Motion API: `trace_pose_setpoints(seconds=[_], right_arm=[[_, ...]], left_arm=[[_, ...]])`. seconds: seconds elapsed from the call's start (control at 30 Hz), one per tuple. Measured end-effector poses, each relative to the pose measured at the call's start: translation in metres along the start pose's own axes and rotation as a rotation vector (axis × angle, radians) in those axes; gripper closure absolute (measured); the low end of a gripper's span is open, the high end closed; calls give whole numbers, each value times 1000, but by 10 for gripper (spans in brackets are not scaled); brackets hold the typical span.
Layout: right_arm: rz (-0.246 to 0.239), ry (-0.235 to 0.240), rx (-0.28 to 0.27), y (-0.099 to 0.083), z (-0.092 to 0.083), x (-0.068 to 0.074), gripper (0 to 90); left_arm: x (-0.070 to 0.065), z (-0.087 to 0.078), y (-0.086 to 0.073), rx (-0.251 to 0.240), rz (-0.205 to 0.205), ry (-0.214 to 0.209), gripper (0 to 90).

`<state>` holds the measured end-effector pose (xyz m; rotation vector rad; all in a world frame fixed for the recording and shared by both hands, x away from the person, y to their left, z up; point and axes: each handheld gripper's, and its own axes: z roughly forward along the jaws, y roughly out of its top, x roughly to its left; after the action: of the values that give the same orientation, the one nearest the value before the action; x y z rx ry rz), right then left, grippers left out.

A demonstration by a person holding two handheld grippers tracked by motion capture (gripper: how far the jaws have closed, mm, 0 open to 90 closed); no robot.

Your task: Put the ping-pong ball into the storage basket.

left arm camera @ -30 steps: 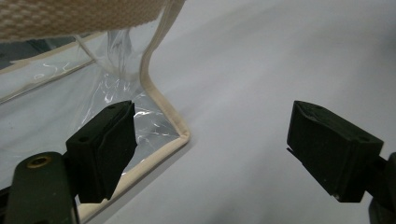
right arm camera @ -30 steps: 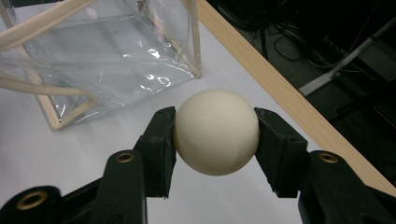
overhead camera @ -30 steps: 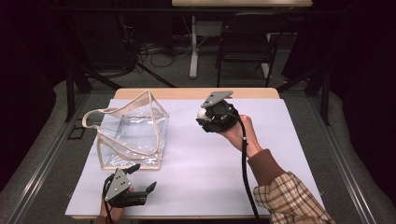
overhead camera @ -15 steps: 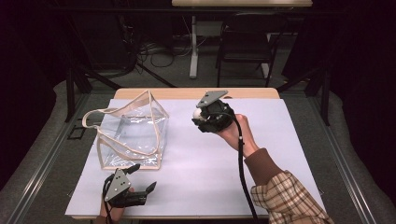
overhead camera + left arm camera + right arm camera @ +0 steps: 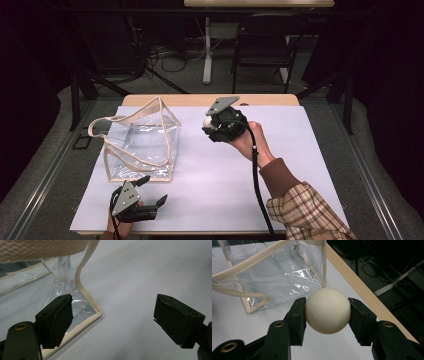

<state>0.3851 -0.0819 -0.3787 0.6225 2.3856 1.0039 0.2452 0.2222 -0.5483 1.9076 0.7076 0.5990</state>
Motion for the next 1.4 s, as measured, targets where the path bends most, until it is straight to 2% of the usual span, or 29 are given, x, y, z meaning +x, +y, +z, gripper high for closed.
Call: trace_pose_setpoints(seconds=[1.4], right_arm=[[-52, 32, -3, 23, 8, 18, 510]], left_arm=[[0, -1, 0, -4, 1, 2, 159]])
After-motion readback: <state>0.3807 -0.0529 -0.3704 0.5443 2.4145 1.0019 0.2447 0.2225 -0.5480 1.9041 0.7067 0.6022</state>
